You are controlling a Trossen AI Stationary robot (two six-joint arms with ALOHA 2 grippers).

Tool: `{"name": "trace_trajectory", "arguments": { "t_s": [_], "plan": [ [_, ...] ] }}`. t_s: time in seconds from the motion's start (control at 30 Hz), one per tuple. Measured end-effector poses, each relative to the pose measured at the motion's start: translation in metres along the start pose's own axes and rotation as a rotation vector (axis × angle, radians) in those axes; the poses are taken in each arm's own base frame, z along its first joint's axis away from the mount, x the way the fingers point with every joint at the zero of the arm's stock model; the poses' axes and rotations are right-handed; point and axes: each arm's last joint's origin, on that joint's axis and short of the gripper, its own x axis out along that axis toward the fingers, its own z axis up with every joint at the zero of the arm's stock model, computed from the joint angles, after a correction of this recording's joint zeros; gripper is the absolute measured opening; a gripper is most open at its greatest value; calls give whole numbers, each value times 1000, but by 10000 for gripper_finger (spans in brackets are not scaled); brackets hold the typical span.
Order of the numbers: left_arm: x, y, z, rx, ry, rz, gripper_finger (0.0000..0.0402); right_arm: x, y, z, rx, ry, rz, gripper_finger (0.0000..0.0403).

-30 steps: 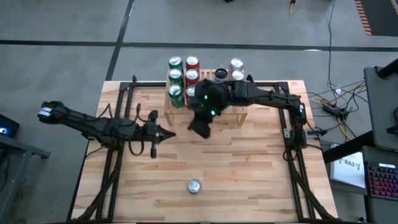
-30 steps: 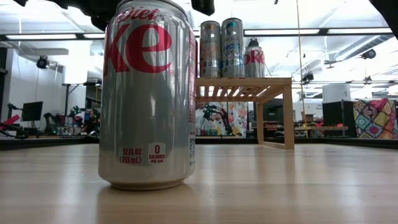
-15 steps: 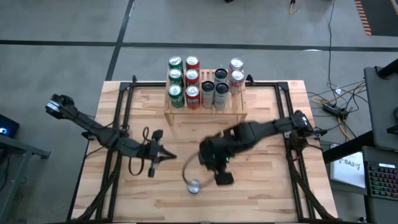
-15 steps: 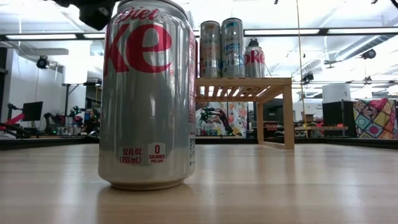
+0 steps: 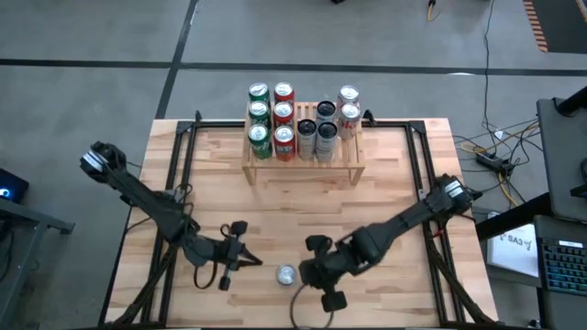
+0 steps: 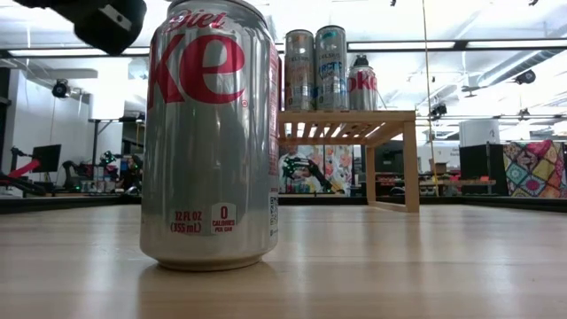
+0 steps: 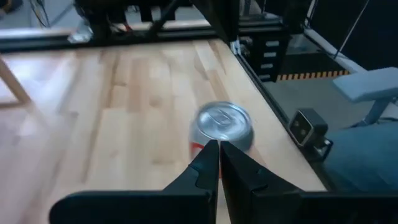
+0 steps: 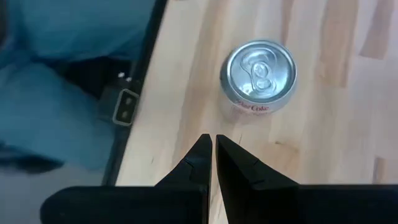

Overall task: Place canned beverage on shelf
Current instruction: Put the red silver soda can aligned with other red silver soda can on the shelf

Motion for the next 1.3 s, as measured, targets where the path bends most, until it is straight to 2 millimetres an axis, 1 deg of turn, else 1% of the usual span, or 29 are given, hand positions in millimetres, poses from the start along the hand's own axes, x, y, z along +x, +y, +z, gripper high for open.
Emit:
{"name": "trace_trajectory", "arguments": {
  "t_s": [0.23, 0.37, 0.53, 0.63, 0.77, 0.83, 0.9, 1.0, 1.17, 1.23, 1.3],
  "plan": [
    [20, -24, -13, -23, 74, -12, 0, 28, 24, -29, 24, -121, -123, 13],
    [32, -37, -22, 1, 104, 9, 0, 46, 34, -50, 26, -165, -245, 13],
    [46, -46, -31, 12, 134, 33, 0, 67, 42, -74, 25, -274, -332, 13],
    [54, -49, -38, 11, 153, 56, 0, 80, 44, -85, 36, -380, -332, 13],
    [59, -51, -41, -4, 140, 54, 0, 96, 38, -104, 60, -493, -282, 13],
    [59, -52, -42, -10, 137, 53, 0, 99, 35, -110, 90, -552, -254, 13],
    [60, -52, -42, -10, 140, 55, 0, 103, 31, -117, 105, -572, -245, 13],
    [61, -51, -43, -17, 142, 61, 0, 105, 26, -121, 112, -581, -240, 13],
    [62, -50, -43, -22, 133, 70, 0, 104, 22, -116, 133, -607, -262, 13],
    [62, -49, -43, -21, 128, 84, 0, 102, 22, -113, 137, -617, -261, 19],
    [62, -49, -43, -20, 126, 90, 0, 101, 21, -110, 139, -622, -262, 33]
  ]
}}
